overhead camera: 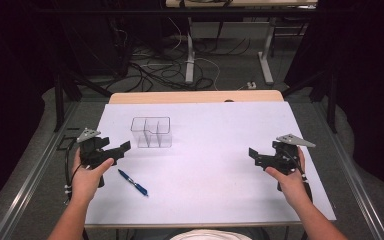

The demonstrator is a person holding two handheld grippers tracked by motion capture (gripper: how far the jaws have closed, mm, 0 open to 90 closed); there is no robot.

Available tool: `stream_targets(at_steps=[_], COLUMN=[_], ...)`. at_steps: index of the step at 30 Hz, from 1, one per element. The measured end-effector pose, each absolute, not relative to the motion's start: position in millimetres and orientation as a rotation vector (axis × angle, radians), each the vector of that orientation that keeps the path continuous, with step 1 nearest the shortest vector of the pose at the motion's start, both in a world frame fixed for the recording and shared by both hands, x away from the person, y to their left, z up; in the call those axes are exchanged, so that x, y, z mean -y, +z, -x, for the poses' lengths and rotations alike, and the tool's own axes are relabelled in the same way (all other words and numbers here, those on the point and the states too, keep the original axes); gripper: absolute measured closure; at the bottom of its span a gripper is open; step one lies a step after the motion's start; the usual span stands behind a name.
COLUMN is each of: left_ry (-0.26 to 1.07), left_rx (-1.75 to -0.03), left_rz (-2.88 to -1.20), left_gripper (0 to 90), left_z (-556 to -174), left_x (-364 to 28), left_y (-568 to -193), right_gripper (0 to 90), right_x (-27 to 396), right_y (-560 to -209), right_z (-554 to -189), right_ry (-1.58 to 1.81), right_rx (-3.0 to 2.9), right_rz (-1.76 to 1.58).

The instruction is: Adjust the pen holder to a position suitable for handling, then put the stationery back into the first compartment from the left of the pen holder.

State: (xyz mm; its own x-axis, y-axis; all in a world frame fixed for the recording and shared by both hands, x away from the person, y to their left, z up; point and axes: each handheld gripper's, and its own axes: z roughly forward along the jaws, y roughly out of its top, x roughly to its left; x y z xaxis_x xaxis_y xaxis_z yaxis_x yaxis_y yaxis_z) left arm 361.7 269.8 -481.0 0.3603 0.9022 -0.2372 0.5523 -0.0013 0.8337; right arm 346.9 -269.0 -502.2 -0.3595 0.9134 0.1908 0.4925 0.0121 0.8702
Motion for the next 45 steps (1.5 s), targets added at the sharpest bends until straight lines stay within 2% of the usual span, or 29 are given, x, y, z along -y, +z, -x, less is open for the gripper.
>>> stream_targets(at_steps=[11, 22, 32, 36, 38, 42, 45], left_ry=[0.48, 0.497, 0.527, 0.525, 0.524, 0.525, 0.526], left_rx=[-1.277, -1.26, -1.25, -1.25, -1.252, -1.252, -1.251], left_rz=[-1.632, -1.62, -1.62, -1.623, -1.623, -1.622, -1.62], left_gripper=[0.2, 0.2, 0.2, 0.2, 0.2, 0.2, 0.2], left_z=[-361.1, -360.2, -359.4, -359.5, -359.4, -359.4, -359.4], left_x=[-267.8, -267.0, -265.6, -266.1, -266.1, -266.1, -266.3], left_y=[-480.8, -483.1, -483.1, -483.7, -483.9, -483.9, -483.7], right_gripper=[0.0, 0.0, 2.9, 15.9, 15.7, 22.5, 23.4], right_x=[202.8, 136.1, 93.8, 81.0, 75.2, 64.1, 54.9], right_y=[-500.5, -508.1, -507.5, -505.7, -505.6, -505.0, -506.3], right_z=[-350.1, -355.0, -358.2, -356.6, -356.6, -356.0, -355.6], right_ry=[1.285, 1.311, 1.281, 1.226, 1.242, 1.247, 1.258], right_rx=[-2.06, -2.161, -2.223, -2.234, -2.241, -2.247, -2.266], right_rz=[-1.236, -1.057, -0.995, -1.037, -1.042, -1.047, -1.051])
